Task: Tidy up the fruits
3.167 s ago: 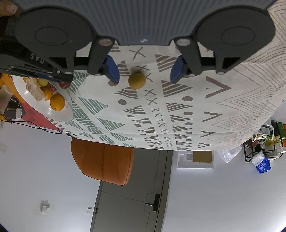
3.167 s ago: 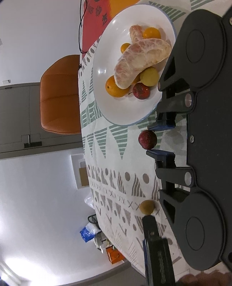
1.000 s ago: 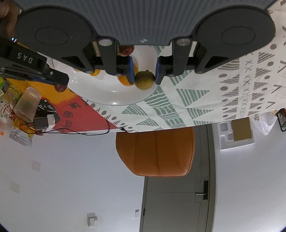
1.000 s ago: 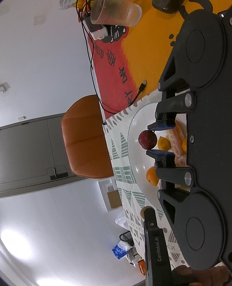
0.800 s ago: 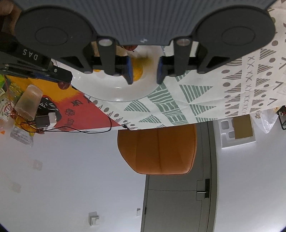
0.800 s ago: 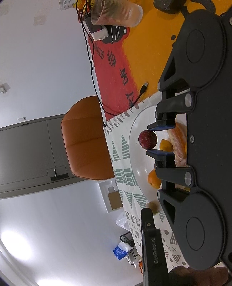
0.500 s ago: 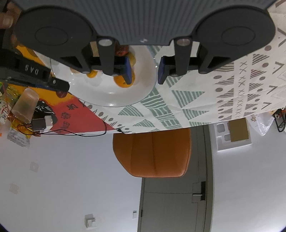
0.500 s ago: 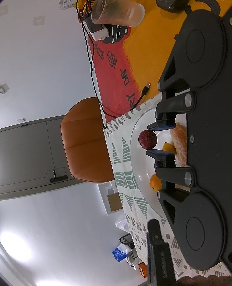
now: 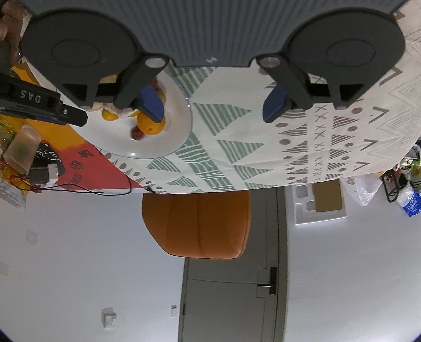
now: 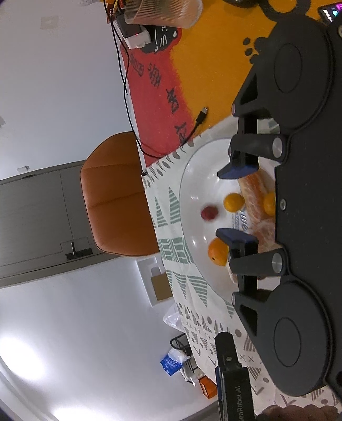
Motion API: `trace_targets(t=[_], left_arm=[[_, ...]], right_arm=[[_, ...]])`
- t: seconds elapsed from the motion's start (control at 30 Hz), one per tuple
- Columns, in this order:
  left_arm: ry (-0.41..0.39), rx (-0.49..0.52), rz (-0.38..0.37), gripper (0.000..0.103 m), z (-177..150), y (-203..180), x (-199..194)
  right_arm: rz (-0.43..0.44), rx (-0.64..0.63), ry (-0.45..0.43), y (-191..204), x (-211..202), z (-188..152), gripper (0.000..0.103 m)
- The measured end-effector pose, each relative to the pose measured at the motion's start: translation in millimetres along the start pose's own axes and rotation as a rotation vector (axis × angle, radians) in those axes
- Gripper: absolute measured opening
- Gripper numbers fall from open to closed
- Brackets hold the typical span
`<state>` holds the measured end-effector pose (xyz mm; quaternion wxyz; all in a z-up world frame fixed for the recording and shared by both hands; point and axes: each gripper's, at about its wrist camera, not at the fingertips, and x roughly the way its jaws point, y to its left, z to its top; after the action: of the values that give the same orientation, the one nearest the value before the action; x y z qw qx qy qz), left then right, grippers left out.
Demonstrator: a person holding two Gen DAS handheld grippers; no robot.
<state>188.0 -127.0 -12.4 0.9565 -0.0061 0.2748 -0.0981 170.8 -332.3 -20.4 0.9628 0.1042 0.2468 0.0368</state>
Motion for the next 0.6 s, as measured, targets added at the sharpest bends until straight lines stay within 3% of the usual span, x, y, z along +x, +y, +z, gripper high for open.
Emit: trace_targets(t=[0.6], left_arm=[[0.007,-0.034,0.068,0.088,-14,26,-43]], right_arm=[[0.102,-0.033,-0.017,33,-29,-6,0.081]])
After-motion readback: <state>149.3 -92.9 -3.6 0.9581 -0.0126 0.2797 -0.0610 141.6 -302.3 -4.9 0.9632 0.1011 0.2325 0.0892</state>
